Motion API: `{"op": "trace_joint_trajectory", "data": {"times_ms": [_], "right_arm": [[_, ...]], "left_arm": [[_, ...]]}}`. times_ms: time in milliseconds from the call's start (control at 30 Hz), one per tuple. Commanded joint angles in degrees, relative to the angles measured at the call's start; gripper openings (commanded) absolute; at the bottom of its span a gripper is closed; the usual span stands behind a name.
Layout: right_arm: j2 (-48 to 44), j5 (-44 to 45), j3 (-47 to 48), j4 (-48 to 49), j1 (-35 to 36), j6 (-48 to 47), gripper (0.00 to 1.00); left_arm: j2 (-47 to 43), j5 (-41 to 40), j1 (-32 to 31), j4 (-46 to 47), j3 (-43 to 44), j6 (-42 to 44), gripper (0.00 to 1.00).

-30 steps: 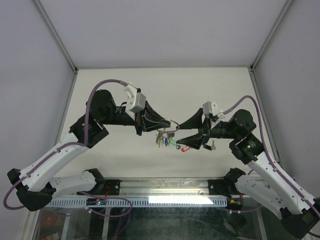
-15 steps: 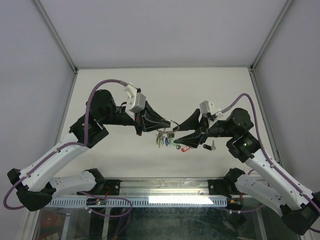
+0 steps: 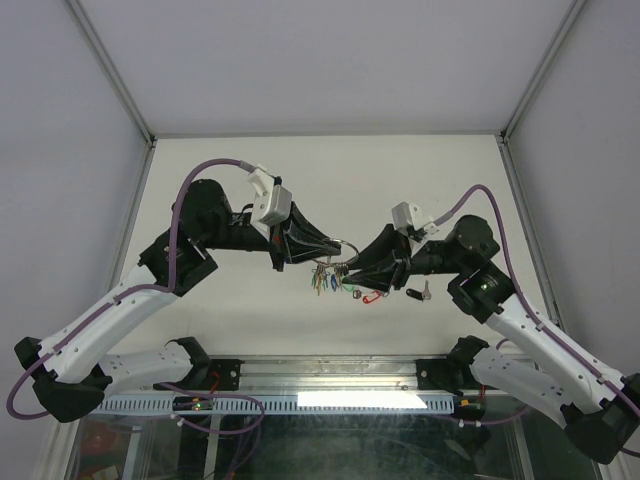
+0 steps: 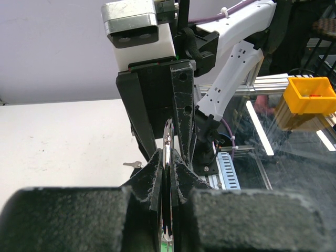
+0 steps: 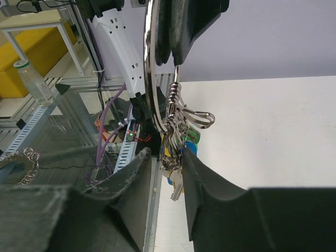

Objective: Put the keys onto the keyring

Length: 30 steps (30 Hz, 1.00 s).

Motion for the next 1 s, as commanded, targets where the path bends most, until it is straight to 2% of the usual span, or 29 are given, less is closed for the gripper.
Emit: {"op": "trace_joint_trajectory", "data": {"times_ms": [0,100,300,400,700,833,967], "right_arm": [[-0.45,1.64,2.04,2.97,0.44,-0.13,0.3],[-1.2,2.86,2.29,0.94,0.42,-1.4,0.26],[-2.93,2.96,3.5,-4.08,0.42,-1.4,0.26],[-3.45,5.35,4.09,-5.86,0.42,-5.3,0.24],[-3.77,7.55,4.58,-7.13,0.45,-6.19,0.22],[-4.34,9.48,4.85,-8.63,0.42,-7.29,0.22],[-5.31,12.13,4.54,-8.68,0.42,-7.59,0.26]], "left_arm": [[-0.91,0.86,-0.27,4.27,1.46,-0.6,0.0],[-1.12,0.66,-0.27,4.24,1.29,-0.6,0.0],[-1.24,0.76,-0.3,4.26,1.1,-0.55,0.0],[-1.21,0.81,-0.33,4.31,1.11,-0.49,0.0],[-1.39,0.78,-0.29,4.29,1.1,-0.52,0.0],[-1.32,0.86,-0.27,4.31,1.19,-0.6,0.0],[-1.17,0.9,-0.31,4.25,1.27,-0.6,0.0]]}}
